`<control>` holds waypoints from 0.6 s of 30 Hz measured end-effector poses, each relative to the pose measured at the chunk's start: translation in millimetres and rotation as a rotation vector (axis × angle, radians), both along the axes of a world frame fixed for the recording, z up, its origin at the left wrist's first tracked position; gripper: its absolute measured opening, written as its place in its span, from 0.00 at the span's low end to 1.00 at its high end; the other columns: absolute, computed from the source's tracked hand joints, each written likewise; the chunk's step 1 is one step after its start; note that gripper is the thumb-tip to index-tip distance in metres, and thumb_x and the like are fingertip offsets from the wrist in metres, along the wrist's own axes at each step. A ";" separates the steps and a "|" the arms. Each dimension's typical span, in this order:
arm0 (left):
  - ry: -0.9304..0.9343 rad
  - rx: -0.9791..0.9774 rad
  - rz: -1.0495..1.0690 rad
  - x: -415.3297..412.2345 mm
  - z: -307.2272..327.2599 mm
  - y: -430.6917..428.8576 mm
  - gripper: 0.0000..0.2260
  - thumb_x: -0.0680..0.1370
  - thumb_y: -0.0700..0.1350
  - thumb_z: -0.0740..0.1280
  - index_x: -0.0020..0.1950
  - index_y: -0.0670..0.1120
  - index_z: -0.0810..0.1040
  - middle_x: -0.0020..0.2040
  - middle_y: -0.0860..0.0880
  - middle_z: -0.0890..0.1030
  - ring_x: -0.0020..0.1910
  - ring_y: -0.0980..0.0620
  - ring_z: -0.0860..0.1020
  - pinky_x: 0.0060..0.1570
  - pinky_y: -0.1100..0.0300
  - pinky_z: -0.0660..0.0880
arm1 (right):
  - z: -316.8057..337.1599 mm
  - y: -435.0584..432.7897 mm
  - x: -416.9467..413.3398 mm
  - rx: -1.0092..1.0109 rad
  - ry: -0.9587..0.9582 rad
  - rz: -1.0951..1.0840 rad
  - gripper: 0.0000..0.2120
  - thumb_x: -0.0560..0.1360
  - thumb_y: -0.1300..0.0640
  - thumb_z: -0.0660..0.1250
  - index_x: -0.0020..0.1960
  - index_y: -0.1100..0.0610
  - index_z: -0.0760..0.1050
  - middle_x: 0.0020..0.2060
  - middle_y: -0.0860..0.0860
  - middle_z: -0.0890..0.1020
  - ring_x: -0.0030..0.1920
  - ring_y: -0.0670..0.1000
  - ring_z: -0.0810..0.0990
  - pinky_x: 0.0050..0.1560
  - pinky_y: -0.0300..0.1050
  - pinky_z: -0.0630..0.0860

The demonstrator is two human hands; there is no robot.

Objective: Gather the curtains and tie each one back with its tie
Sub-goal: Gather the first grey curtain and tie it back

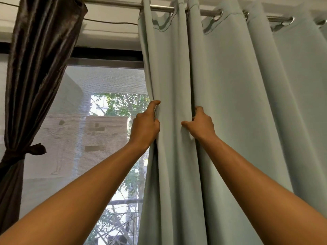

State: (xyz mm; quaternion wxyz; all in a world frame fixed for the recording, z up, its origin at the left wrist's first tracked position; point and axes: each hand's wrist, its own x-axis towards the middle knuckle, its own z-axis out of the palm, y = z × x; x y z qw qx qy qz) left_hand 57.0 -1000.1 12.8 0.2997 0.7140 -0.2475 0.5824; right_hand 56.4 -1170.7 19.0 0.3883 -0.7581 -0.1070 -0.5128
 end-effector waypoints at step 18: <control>0.416 -0.320 -0.517 -8.9 1.9 0.1 0.06 0.77 0.38 0.67 0.48 0.45 0.84 0.47 0.38 0.84 0.49 0.37 0.83 0.51 0.41 0.80 | -32.0 61.1 -15.5 -0.360 -0.255 -0.033 0.18 0.77 0.56 0.62 0.66 0.55 0.71 0.49 0.56 0.77 0.48 0.57 0.77 0.45 0.48 0.74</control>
